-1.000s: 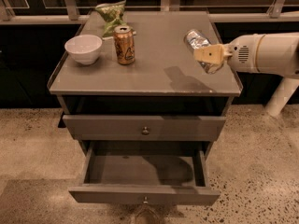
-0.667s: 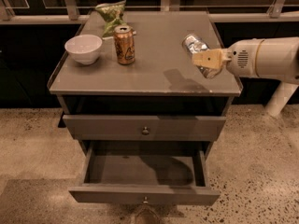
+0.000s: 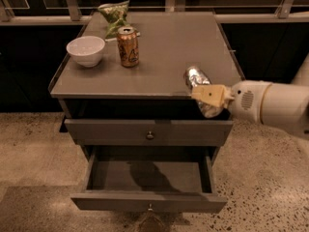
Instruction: Place redbull can into middle drawer
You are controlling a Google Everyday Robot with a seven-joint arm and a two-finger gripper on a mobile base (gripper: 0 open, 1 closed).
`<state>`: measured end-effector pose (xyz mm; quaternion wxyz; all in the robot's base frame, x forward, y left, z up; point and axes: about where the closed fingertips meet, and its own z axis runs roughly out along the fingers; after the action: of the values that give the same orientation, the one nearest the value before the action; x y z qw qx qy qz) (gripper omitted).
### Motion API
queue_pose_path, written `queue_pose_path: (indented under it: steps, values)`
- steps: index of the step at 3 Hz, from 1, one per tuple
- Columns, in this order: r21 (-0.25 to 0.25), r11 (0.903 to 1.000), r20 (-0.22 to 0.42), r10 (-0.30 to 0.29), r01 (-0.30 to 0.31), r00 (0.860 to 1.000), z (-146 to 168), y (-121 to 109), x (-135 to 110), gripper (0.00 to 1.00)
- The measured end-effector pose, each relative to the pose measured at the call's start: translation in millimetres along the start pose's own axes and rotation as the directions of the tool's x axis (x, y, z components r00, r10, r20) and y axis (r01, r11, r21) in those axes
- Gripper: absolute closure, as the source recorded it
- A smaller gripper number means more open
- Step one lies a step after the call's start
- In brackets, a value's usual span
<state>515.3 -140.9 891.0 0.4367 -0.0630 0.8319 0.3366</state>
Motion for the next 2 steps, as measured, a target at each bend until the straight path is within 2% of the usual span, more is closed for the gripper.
queue_pose_path:
  steps: [1,2]
  values:
    - [-0.001,0.9926,-0.036,0.121,-0.121,0.992,6.9,1.1,57.9,1.0]
    - [-0.002,0.9926,-0.036,0.121,-0.121,0.992,6.9,1.2,58.1,1.0]
